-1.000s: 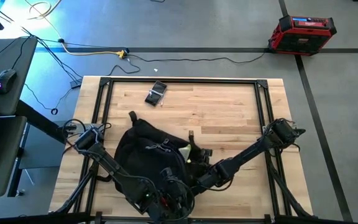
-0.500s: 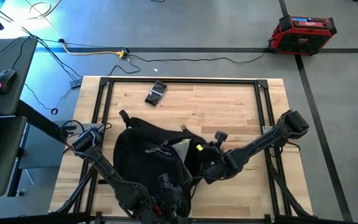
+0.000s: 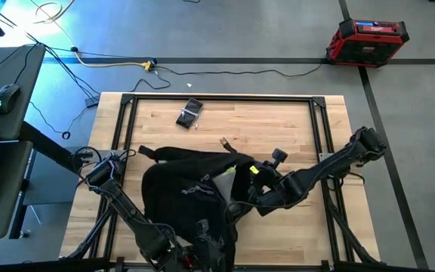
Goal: Unpack backpack
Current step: Put the green zip bag into the black backpack
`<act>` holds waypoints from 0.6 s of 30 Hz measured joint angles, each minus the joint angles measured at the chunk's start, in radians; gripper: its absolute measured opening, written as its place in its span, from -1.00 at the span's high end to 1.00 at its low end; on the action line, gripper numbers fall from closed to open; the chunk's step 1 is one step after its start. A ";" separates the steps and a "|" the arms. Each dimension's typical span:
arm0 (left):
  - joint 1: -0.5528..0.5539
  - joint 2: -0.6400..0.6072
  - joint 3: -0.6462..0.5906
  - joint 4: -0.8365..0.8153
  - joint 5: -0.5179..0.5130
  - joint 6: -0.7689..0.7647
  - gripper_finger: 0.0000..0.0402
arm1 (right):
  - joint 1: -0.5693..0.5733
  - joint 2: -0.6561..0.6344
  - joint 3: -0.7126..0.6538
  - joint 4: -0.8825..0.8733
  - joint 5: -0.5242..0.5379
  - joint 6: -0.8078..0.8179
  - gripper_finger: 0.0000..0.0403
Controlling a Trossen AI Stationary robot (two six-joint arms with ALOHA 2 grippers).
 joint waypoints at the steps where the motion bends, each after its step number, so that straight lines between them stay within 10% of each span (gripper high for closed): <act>1: -0.003 0.000 0.000 0.021 0.000 0.026 1.00 | 0.007 0.000 -0.012 0.017 -0.016 -0.026 1.00; 18: -0.039 -0.001 0.000 0.115 0.189 0.313 1.00 | 0.163 -0.076 -0.033 -0.145 0.402 0.250 1.00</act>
